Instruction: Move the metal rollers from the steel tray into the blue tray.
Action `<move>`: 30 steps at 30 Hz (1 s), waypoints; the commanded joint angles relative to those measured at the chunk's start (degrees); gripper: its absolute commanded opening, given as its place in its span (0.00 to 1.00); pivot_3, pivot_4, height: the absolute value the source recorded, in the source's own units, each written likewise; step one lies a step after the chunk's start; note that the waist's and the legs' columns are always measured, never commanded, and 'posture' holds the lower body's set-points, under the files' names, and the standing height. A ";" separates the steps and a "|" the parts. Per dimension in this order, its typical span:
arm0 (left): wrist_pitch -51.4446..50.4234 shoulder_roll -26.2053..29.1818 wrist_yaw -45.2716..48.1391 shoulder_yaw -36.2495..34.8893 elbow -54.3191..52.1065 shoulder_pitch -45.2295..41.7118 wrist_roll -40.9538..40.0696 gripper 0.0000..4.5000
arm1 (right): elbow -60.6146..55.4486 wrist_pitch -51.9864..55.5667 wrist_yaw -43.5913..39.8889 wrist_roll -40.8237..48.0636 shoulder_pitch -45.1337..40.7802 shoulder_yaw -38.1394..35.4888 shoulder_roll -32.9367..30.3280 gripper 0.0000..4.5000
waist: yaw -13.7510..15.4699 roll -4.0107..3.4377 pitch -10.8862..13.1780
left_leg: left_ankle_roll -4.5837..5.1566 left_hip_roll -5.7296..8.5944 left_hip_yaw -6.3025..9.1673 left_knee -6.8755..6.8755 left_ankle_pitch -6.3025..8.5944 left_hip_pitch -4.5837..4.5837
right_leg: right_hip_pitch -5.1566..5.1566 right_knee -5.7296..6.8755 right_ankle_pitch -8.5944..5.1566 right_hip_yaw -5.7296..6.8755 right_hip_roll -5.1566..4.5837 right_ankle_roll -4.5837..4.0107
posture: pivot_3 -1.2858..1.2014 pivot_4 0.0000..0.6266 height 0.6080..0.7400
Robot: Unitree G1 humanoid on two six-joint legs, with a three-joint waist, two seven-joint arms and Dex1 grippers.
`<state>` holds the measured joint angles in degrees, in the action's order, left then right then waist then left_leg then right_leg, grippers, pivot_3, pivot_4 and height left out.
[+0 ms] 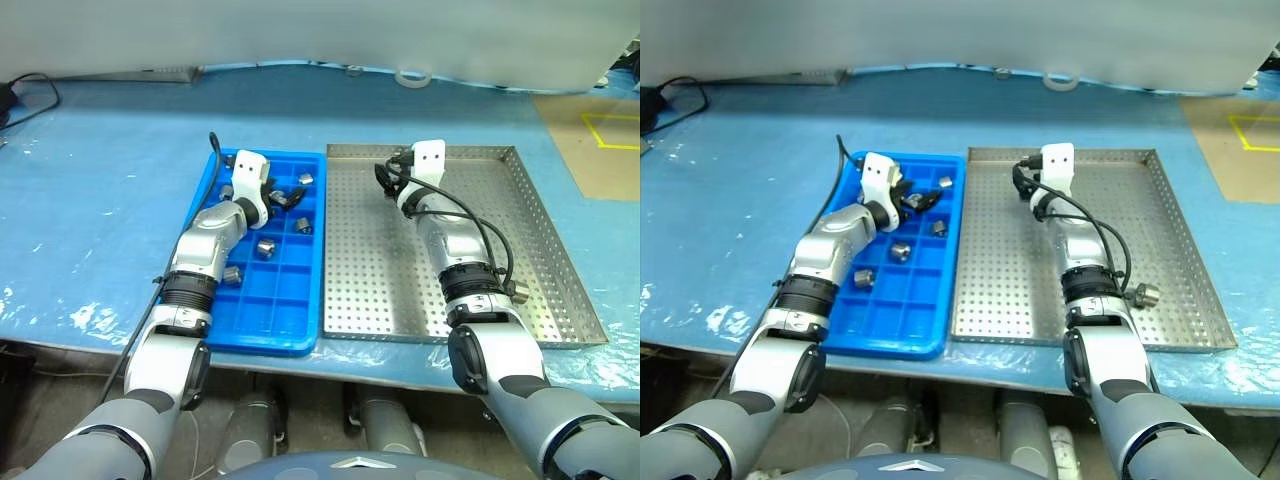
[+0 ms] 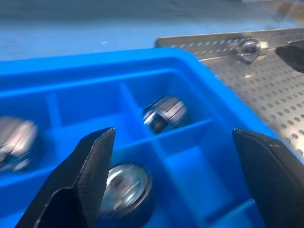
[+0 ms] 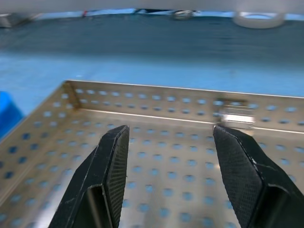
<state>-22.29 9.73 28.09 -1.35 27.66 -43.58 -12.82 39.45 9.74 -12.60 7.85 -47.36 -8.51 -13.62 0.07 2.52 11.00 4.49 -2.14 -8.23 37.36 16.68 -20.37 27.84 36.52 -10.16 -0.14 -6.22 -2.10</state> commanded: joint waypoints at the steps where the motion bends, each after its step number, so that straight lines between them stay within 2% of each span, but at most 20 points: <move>1: 0.62 0.07 1.23 0.28 -2.25 -0.61 -0.31 0.93 | -3.18 -0.19 0.06 0.35 -0.49 -0.01 0.35 0.64 | -0.35 -0.46 0.08 | -0.22 -0.24 1.00 0.33 -0.09 0.05 | -0.85 -0.49 0.02 0.40 0.24 -0.04 | 0.46 0.24 1.00; 2: 0.53 -0.02 1.42 0.38 -2.36 -0.54 -0.30 0.93 | -3.42 -0.19 -0.02 0.30 -0.41 0.07 0.33 0.64 | -0.54 -0.80 0.02 | -0.59 -0.43 1.78 0.94 0.08 0.06 | -1.68 -1.12 0.06 0.74 0.39 -0.06 | 0.45 0.24 1.00; 3: 0.48 -0.08 1.56 0.50 -2.45 -0.49 -0.30 0.93 | -3.63 -0.16 -0.08 0.26 -0.36 0.13 0.29 0.64 | -0.78 -1.24 0.02 | -1.45 -0.71 2.10 1.05 0.65 0.09 | -2.05 -1.54 0.17 0.89 0.65 0.04 | 0.45 0.24 1.00; 4: 0.42 -0.12 1.67 0.59 -2.56 -0.42 -0.30 0.93 | -3.83 -0.12 -0.11 0.15 -0.32 0.20 0.23 0.64 | -0.87 -1.24 0.02 | -0.93 -0.95 2.18 0.86 1.71 0.00 | -2.16 -1.76 0.30 1.21 0.98 -0.13 | 0.45 0.24 1.00; 5: 0.31 -0.17 1.84 0.64 -2.69 -0.34 -0.35 0.93 | -3.99 -0.16 -0.06 0.05 -0.33 0.15 0.09 0.64 | -1.04 -1.23 0.02 | -0.70 -1.07 1.87 1.02 1.75 -0.07 | -2.13 -1.88 0.54 1.36 1.02 -0.63 | 0.45 0.24 1.00; 6: 0.24 -0.19 2.12 0.66 -2.88 -0.23 -0.48 0.93 | -3.99 -0.22 0.10 0.03 -0.46 -0.02 -0.06 0.64 | -1.03 -1.22 0.02 | -0.45 -0.99 1.68 1.05 1.71 0.24 | -1.98 -1.89 0.59 1.46 1.04 -1.64 | 0.45 0.24 1.00; 7: 0.14 -0.21 2.63 0.67 -3.35 -0.03 -0.82 0.93 | -3.79 -0.35 0.30 0.11 -0.79 -0.27 -0.29 0.64 | -0.90 -1.23 0.02 | -0.29 -0.65 1.69 0.99 1.64 0.37 | -2.02 -1.86 0.43 1.52 0.89 -2.26 | 0.45 0.24 1.00; 8: -0.24 -0.22 3.56 0.67 -4.32 0.27 -1.51 0.93 | -2.70 -0.68 0.47 0.06 -1.76 -0.46 -0.74 0.64 | -0.82 -1.22 0.02 | -0.05 -0.42 1.66 0.85 1.55 0.40 | -2.07 -1.88 0.34 1.48 0.57 -2.40 | 0.45 0.24 1.00; 11: -1.10 -0.22 5.40 0.71 -6.37 0.94 -2.72 0.93 | 0.73 -1.86 0.33 0.06 -4.55 -0.68 -1.46 0.64 | -0.80 -1.22 0.03 | 0.23 -0.24 1.41 0.73 1.46 0.40 | -2.21 -2.00 0.33 1.43 -0.01 -2.40 | 0.45 0.24 1.00; 14: -1.49 -0.34 5.69 0.89 -7.26 1.32 -2.82 0.93 | 7.61 -4.92 0.68 -0.38 -9.49 -0.89 -1.87 0.64 | -1.28 -1.23 0.04 | 0.33 -0.36 1.35 0.74 1.42 0.43 | -2.46 -2.35 0.33 1.47 0.00 -2.40 | 0.45 0.24 1.00; 21: -2.29 -0.47 4.67 0.87 -8.73 2.34 -2.49 0.93 | 26.98 -11.94 4.69 -1.03 -19.98 -2.86 -2.98 0.64 | -1.73 -1.23 0.04 | 0.22 -0.64 1.34 0.74 1.32 0.37 | -2.46 -2.21 0.33 1.74 0.06 -2.40 | 0.46 0.24 1.00; 26: -3.11 0.07 4.02 0.67 -10.35 3.20 -2.61 0.93 | 32.89 -13.26 7.43 -2.12 -21.85 -3.03 -2.85 0.64 | -1.77 -1.23 0.04 | 0.23 -0.67 1.34 0.74 1.31 0.09 | -2.09 -2.13 0.32 1.80 0.07 -2.40 | 0.47 0.24 1.00; 30: -3.79 0.29 3.46 0.70 -11.74 4.12 -2.78 0.93 | 34.82 -13.01 8.51 -2.96 -21.43 -2.67 -2.47 0.64 | -1.59 -1.23 0.04 | 0.23 -0.66 1.34 0.80 1.25 -0.56 | -1.39 -1.84 0.33 1.81 0.06 -2.41 | 0.48 0.24 1.00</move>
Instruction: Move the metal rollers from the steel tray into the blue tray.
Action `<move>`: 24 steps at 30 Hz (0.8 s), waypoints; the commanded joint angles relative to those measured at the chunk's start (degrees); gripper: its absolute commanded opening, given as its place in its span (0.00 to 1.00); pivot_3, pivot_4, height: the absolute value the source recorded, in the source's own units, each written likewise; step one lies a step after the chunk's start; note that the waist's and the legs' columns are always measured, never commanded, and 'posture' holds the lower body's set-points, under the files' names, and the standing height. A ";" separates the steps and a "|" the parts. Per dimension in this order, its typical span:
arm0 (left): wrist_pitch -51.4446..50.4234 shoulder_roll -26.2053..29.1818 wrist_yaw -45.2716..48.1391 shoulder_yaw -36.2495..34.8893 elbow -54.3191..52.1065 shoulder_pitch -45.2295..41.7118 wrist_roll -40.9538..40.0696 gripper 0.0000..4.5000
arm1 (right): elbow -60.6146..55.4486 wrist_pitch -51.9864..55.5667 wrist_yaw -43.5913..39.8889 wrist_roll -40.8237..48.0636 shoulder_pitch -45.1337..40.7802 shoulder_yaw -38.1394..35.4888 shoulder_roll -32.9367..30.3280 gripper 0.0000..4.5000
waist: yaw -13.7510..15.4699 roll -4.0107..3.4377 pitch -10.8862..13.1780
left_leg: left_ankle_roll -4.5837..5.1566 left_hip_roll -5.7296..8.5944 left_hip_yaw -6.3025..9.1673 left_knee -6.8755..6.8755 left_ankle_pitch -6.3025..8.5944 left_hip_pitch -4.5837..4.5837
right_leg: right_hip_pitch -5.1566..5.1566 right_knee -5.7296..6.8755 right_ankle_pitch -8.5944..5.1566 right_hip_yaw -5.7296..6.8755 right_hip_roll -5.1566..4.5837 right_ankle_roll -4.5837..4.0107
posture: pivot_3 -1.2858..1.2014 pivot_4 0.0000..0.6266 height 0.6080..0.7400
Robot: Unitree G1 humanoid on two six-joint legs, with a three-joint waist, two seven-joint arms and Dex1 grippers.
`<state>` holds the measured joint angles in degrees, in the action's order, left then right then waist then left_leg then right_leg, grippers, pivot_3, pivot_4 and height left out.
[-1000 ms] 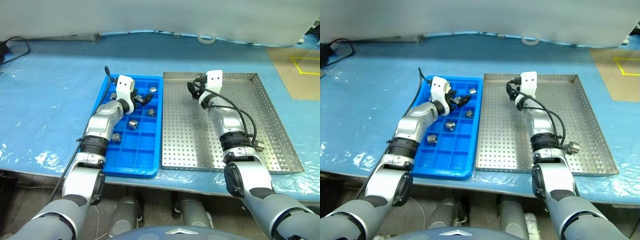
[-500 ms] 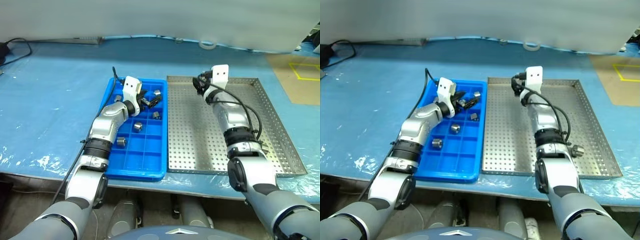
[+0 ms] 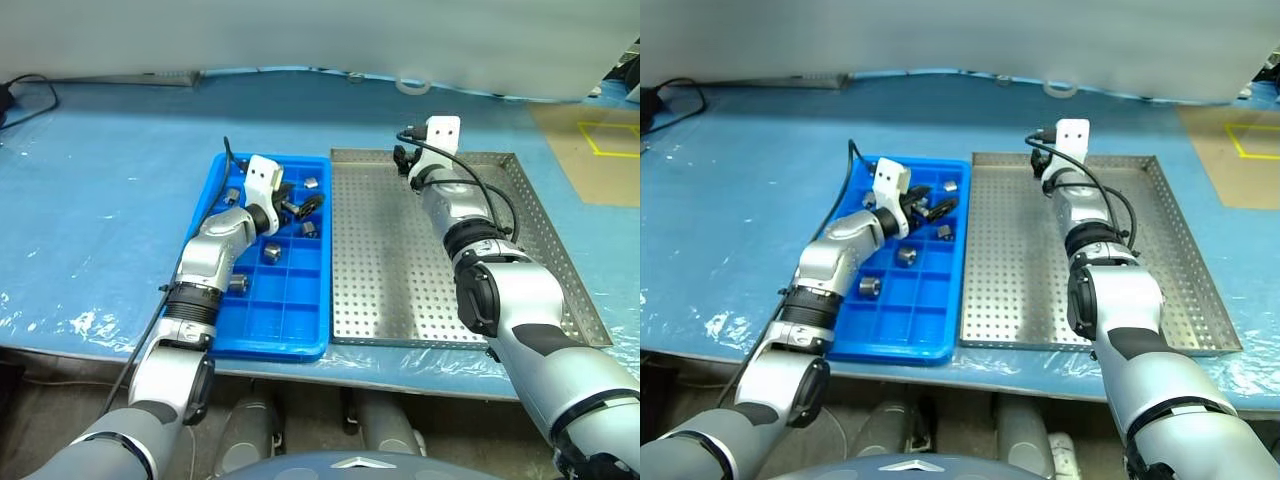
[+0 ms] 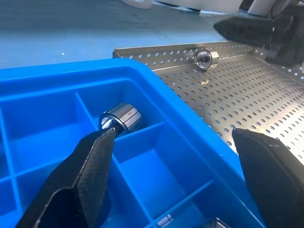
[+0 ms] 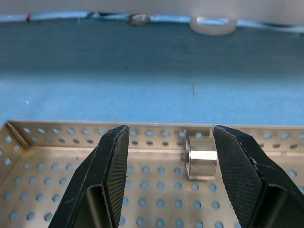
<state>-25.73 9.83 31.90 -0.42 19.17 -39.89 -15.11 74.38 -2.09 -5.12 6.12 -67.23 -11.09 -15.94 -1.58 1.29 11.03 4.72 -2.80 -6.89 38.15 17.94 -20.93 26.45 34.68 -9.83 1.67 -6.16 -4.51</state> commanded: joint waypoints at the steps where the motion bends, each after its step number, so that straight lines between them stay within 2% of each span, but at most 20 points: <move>1: -0.51 0.22 -0.45 -0.20 -3.58 0.66 -0.48 0.93 | 0.24 -1.21 1.41 -1.65 -1.29 0.14 -0.02 0.64 | 0.12 0.00 0.00 | 0.00 0.00 0.00 0.00 -0.02 -0.11 | 0.12 0.03 0.00 0.03 0.00 0.00 | 0.48 0.24 1.00; 5: -1.19 0.25 -0.86 -0.20 -4.70 1.22 -0.44 0.93 | 0.99 -1.26 2.54 -2.78 -0.72 0.14 0.54 0.64 | 0.31 0.00 0.00 | -0.03 -0.02 -0.01 0.00 -0.04 -0.31 | 0.42 0.07 0.00 0.06 0.00 0.00 | 0.48 0.24 1.00; 19: -3.55 0.63 -1.95 -0.14 -8.06 2.50 -0.72 0.93 | 2.16 -0.50 6.88 -5.16 -0.03 -0.67 1.79 0.64 | 0.83 0.00 0.00 | -0.06 -0.06 -0.01 0.00 -0.12 -0.33 | 0.42 0.07 0.00 0.11 0.00 0.00 | 0.50 0.24 1.00; 24: -4.81 1.14 -0.93 -1.10 -11.22 3.64 -2.77 0.93 | 0.23 -1.40 2.80 -4.68 -0.33 -0.79 0.19 0.64 | 0.84 0.00 0.00 | -0.06 -0.06 -0.01 0.00 -0.12 -0.35 | 0.44 0.07 0.00 0.13 0.00 0.00 | 0.50 0.24 1.00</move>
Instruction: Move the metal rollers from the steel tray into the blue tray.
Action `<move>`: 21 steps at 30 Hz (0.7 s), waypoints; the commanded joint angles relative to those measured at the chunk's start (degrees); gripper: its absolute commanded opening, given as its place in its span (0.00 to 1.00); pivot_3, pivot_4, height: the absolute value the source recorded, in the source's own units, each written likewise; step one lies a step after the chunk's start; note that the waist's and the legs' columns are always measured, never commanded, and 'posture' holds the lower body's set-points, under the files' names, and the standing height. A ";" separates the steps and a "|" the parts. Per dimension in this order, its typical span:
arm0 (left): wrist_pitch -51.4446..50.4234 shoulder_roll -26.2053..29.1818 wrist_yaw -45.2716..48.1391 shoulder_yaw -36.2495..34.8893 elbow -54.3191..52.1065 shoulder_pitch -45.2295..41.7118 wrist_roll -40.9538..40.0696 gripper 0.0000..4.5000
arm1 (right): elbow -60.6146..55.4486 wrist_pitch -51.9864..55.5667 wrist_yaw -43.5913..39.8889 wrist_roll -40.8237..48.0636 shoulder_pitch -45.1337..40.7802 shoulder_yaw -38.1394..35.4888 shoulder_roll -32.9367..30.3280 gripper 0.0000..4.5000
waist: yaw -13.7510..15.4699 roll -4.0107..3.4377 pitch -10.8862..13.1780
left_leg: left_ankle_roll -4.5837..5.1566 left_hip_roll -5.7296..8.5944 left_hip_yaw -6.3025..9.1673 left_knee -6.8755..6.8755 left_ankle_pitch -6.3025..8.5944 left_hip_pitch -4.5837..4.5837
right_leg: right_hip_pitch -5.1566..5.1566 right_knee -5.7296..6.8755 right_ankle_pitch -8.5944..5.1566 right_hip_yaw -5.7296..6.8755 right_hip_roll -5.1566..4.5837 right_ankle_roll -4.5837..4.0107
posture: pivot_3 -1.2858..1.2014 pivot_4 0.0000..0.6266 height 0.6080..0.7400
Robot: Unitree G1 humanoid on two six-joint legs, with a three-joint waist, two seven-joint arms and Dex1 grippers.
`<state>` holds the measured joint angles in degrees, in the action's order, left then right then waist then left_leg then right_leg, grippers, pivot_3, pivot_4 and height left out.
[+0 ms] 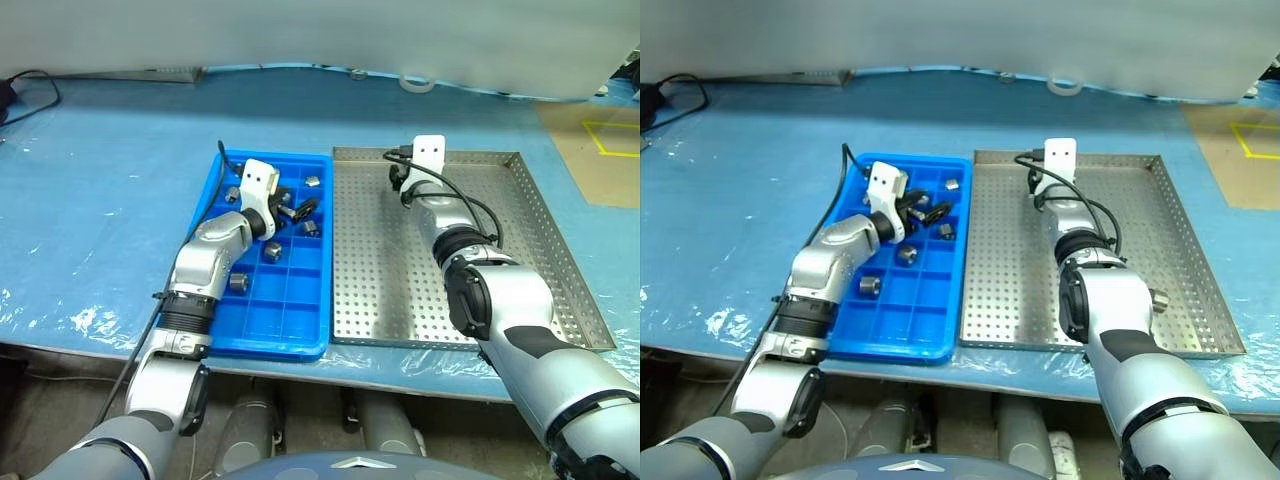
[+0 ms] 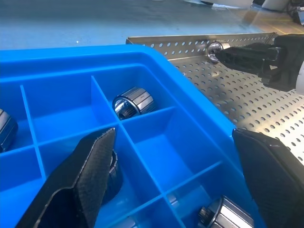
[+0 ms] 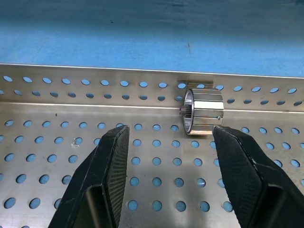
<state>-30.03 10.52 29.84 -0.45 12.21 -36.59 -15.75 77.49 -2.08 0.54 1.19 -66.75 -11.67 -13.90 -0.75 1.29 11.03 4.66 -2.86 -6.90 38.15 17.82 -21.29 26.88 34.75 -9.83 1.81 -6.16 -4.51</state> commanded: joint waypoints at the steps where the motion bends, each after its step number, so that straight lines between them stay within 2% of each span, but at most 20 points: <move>1: -0.90 0.55 1.86 -1.25 -5.27 0.64 -3.12 0.93 | -3.79 -1.44 -4.66 0.11 -0.79 0.21 -2.65 0.64 | 0.02 0.00 0.00 | 0.00 0.00 0.00 0.00 0.00 0.00 | 0.00 0.01 0.00 0.00 0.00 0.00 | 0.50 0.24 1.00; 5: -3.45 1.48 6.09 -1.33 -10.06 2.73 -7.88 0.93 | -14.22 0.11 -19.05 1.20 2.47 1.57 -9.08 0.64 | 0.26 0.00 0.00 | 0.02 0.00 0.00 0.00 0.01 -0.03 | 0.00 0.01 0.00 0.01 -0.01 0.00 | 0.48 0.24 1.00; 10: -3.60 2.07 9.24 1.55 -11.22 5.68 -8.53 0.93 | -45.89 14.29 -40.85 6.01 19.42 3.14 -23.59 0.64 | 1.73 0.00 0.00 | 0.13 -0.02 -0.02 0.01 0.06 -0.04 | -0.08 0.05 -0.01 0.07 -0.02 -0.02 | 0.46 0.24 1.00; 12: -3.09 1.23 9.88 2.29 -9.71 5.68 -8.59 0.93 | -57.79 21.39 -48.54 10.82 27.01 1.05 -30.41 0.64 | 1.58 -0.01 0.00 | 0.20 -0.04 -0.04 0.00 0.10 -0.05 | -0.15 0.01 -0.01 0.06 -0.02 -0.02 | 0.44 0.24 1.00; 14: -2.66 0.30 10.61 3.26 -8.92 5.56 -8.58 0.93 | -64.48 27.16 -53.18 14.44 32.22 -1.52 -36.00 0.64 | 1.39 -0.02 0.00 | 0.29 -0.04 -0.09 0.02 0.16 -0.05 | -0.17 -0.12 -0.01 0.00 -0.03 -0.01 | 0.43 0.24 1.00; 17: -2.04 -0.64 12.10 4.60 -8.07 5.04 -8.50 0.93 | -66.13 30.57 -54.91 15.41 37.24 -5.00 -42.02 0.64 | 0.18 -0.03 0.01 | 0.41 -0.09 -0.17 0.04 0.23 0.15 | -0.43 -0.41 -0.03 -0.04 -0.02 0.04 | 0.42 0.24 1.00; 19: -1.78 -0.82 13.49 4.98 -7.36 4.67 -8.73 0.93 | -66.27 32.26 -55.41 15.97 40.74 -8.00 -45.01 0.64 | -0.17 -0.08 -0.02 | 0.38 -0.25 -0.14 -0.05 0.19 0.40 | -0.94 -0.85 0.08 0.04 0.11 0.22 | 0.42 0.24 1.00; 21: -1.81 -0.50 15.49 5.25 -6.62 4.64 -9.21 0.93 | -69.94 35.71 -59.09 17.71 48.91 -12.13 -48.20 0.64 | -0.24 -0.11 0.00 | 0.31 -0.74 -0.09 -0.11 0.16 0.69 | -1.62 -1.54 0.10 0.10 0.64 0.31 | 0.40 0.24 1.00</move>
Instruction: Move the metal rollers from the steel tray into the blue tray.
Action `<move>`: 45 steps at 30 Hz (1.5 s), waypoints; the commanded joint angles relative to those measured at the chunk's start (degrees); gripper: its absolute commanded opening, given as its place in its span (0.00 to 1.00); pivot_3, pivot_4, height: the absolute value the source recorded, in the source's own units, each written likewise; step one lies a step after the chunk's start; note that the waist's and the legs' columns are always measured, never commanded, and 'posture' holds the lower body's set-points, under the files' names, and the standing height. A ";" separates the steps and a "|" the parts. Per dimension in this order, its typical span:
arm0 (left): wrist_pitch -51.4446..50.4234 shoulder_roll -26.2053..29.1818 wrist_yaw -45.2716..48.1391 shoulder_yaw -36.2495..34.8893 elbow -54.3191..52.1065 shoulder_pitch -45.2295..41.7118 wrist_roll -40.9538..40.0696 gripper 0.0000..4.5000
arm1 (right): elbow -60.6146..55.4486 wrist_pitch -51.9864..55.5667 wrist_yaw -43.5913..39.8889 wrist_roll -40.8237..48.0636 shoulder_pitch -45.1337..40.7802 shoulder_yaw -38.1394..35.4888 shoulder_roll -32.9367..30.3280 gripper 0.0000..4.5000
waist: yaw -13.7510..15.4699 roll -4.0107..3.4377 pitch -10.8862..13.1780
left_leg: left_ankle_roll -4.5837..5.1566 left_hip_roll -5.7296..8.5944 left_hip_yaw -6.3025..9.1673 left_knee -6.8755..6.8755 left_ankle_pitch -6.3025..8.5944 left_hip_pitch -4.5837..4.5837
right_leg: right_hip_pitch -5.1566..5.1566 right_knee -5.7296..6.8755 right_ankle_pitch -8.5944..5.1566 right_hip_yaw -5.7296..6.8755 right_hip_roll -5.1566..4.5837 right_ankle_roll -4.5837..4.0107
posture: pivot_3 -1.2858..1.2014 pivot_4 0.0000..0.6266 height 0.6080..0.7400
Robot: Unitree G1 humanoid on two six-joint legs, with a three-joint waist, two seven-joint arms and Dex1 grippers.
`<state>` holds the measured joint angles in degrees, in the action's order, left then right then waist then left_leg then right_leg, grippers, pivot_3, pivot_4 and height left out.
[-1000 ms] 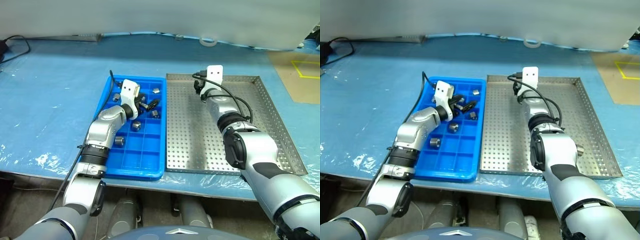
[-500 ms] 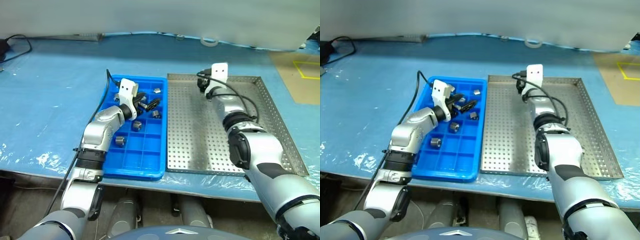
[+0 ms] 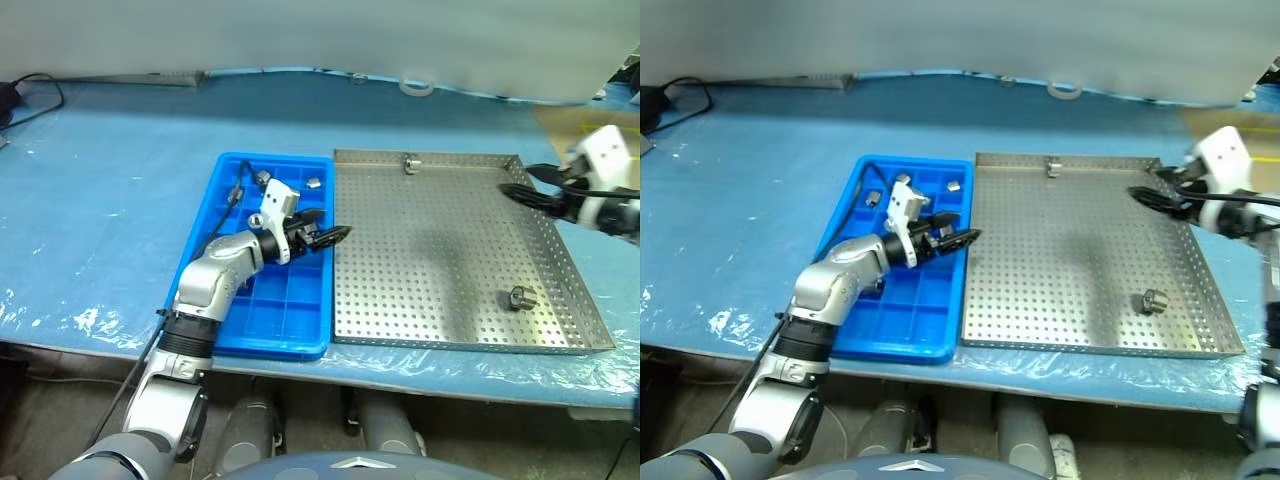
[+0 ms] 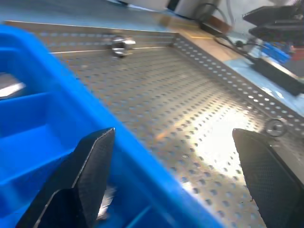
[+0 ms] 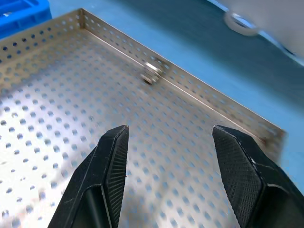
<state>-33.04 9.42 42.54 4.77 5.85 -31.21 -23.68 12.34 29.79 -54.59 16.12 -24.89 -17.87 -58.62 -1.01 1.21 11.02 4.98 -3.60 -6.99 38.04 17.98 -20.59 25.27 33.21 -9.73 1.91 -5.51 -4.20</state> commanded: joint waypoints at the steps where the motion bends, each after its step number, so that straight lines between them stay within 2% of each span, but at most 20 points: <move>1: 1.17 0.85 3.99 0.33 -0.02 -0.54 -1.47 0.93 | -7.23 5.95 -6.35 3.81 11.91 -8.04 -4.71 0.64 | -0.01 -0.01 0.02 | -0.07 -0.30 0.05 -0.17 -0.04 0.40 | -0.44 -0.49 -0.04 0.10 0.32 0.09 | 0.40 0.24 1.00; 2: 1.25 1.10 5.03 0.82 0.14 -0.24 -1.41 0.93 | -9.72 7.35 -8.49 4.59 16.70 -9.98 -5.56 0.64 | -0.02 -0.01 0.02 | -0.26 -0.34 0.05 -0.54 -0.14 0.65 | -0.74 -0.71 -0.22 0.17 0.35 0.40 | 0.39 0.24 1.00; 4: 1.46 1.29 6.35 1.64 0.52 0.11 -1.13 0.93 | -13.09 8.93 -10.32 5.45 22.99 -12.79 -6.31 0.64 | -0.47 -0.06 -0.01 | -0.32 -0.33 0.03 -0.97 -0.19 1.15 | -1.12 -0.80 -0.25 0.15 0.35 0.46 | 0.38 0.24 1.00; 6: 1.74 1.10 7.40 2.41 1.49 -0.06 -0.79 0.93 | -15.80 9.64 -10.73 5.35 27.71 -14.77 -6.28 0.64 | -1.20 -0.24 -0.11 | -0.32 -0.33 0.04 -1.11 -0.18 1.15 | -1.12 -0.80 -0.16 0.16 0.35 0.61 | 0.37 0.24 1.00; 9: 2.26 0.31 7.94 3.02 2.71 -0.73 -0.50 0.93 | -18.44 9.88 -10.20 5.19 31.54 -15.88 -5.30 0.64 | -1.88 -0.42 -0.22 | -0.30 -0.32 0.06 -1.15 -0.17 1.02 | -1.01 -0.80 -0.06 0.18 0.35 0.72 | 0.36 0.24 1.00; 17: 3.24 -2.16 7.26 3.91 5.22 -2.24 0.57 0.93 | -28.25 9.31 -8.22 4.79 39.02 -12.62 -1.82 0.64 | -3.04 -0.82 -0.46 | -0.30 -0.38 0.64 -1.22 -0.18 0.60 | -1.00 -1.44 0.00 0.90 0.34 1.26 | 0.36 0.24 1.00; 20: 3.31 -2.74 6.14 3.63 5.77 -2.01 0.93 0.93 | -27.52 8.16 -6.89 3.94 39.06 -11.41 -1.07 0.64 | -3.11 -0.85 -0.48 | -0.29 -0.38 0.76 -1.22 -0.17 0.56 | -1.00 -1.52 0.18 1.03 0.30 0.96 | 0.36 0.24 1.00; 45: 1.52 -3.25 3.02 2.91 2.17 -0.54 0.21 0.93 | -16.72 -1.68 0.91 -2.50 31.16 2.34 2.45 0.64 | -2.98 -1.10 -0.63 | -0.31 -0.36 1.04 -1.22 -0.18 0.48 | -1.06 -1.55 0.18 1.26 0.26 0.96 | 0.38 0.24 1.00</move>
<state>-30.77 6.12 46.05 7.84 10.02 -32.05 -23.04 -4.57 29.30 -53.71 13.85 6.44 -14.84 -56.04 -3.98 0.11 10.39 4.67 -3.96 -5.95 36.82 17.80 -20.11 24.21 31.66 -9.55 3.17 -5.25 -3.24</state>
